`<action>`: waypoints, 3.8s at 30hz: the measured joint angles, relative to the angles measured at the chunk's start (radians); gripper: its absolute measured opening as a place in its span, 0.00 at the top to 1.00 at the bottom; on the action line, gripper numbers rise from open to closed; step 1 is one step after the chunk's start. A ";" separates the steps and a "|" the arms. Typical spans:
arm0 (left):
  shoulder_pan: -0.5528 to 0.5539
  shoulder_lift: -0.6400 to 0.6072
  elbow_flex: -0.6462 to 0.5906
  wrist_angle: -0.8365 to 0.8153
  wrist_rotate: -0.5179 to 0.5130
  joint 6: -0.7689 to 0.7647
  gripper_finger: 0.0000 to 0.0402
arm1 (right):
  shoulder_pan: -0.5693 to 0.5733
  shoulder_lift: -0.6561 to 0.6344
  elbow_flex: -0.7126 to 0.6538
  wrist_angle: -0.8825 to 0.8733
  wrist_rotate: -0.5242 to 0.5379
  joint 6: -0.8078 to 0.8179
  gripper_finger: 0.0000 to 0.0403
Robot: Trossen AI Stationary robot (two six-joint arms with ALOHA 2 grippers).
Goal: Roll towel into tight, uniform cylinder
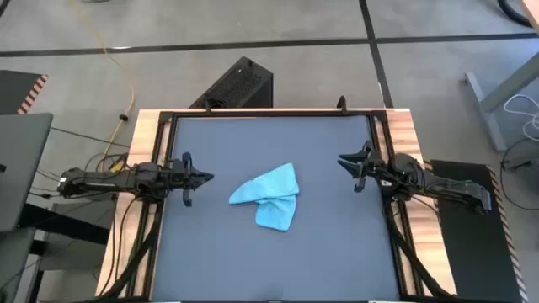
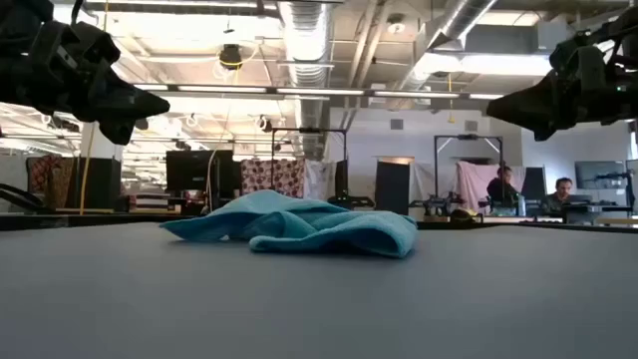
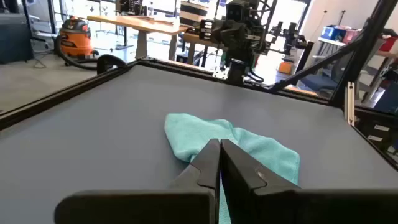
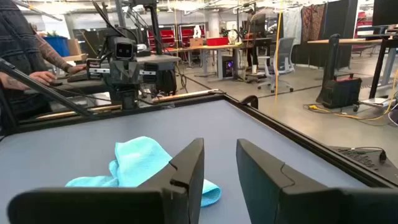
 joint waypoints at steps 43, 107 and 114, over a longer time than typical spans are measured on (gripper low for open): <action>0.000 0.000 0.000 0.000 0.000 0.000 1.00 | 0.000 0.000 0.000 0.000 0.000 0.000 0.70; -0.051 0.676 0.064 0.424 -0.037 -0.315 0.99 | 0.281 0.554 0.030 0.723 0.229 0.621 0.70; -0.064 0.948 0.172 0.379 0.140 -0.035 0.83 | 0.293 0.892 0.230 0.605 0.102 0.399 0.70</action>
